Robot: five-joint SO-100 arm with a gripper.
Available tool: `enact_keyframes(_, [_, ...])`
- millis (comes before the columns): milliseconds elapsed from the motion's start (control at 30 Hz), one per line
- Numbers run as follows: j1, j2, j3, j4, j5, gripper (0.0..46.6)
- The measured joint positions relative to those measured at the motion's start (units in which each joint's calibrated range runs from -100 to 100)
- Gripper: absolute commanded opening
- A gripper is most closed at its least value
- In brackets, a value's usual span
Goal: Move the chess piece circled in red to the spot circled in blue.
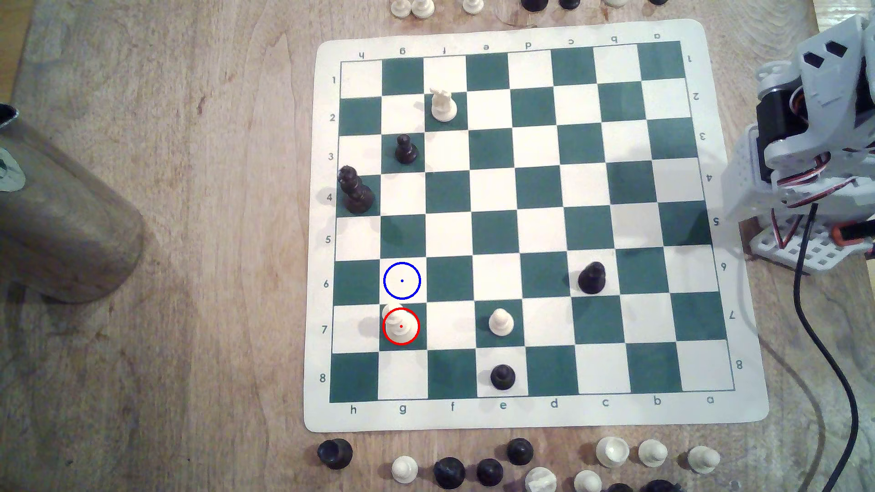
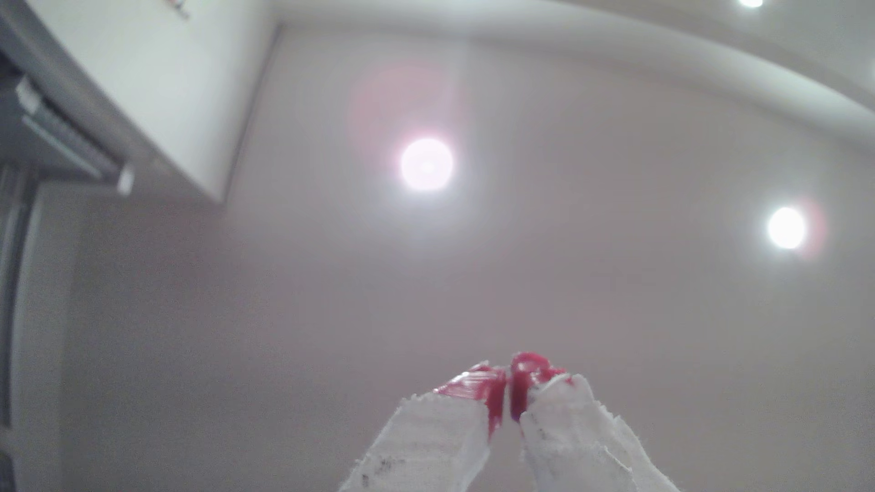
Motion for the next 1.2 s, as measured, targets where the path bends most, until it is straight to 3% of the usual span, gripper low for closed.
enact_keyframes(200, [0.4, 0.0, 0.0, 10.9, 0.0, 0.2])
enact_keyframes(633, [3.2, 0.1, -7.1, 68.8, -0.2, 0.2])
enact_keyframes(800, [3.2, 0.0, -15.5, 92.8, -0.2, 0.2])
enact_keyframes(967, [-0.1, 0.2, -21.6, 117.9, -0.3, 0.2])
enact_keyframes(1200, [-2.9, 6.5, -30.1, 139.0, -0.5, 1.0])
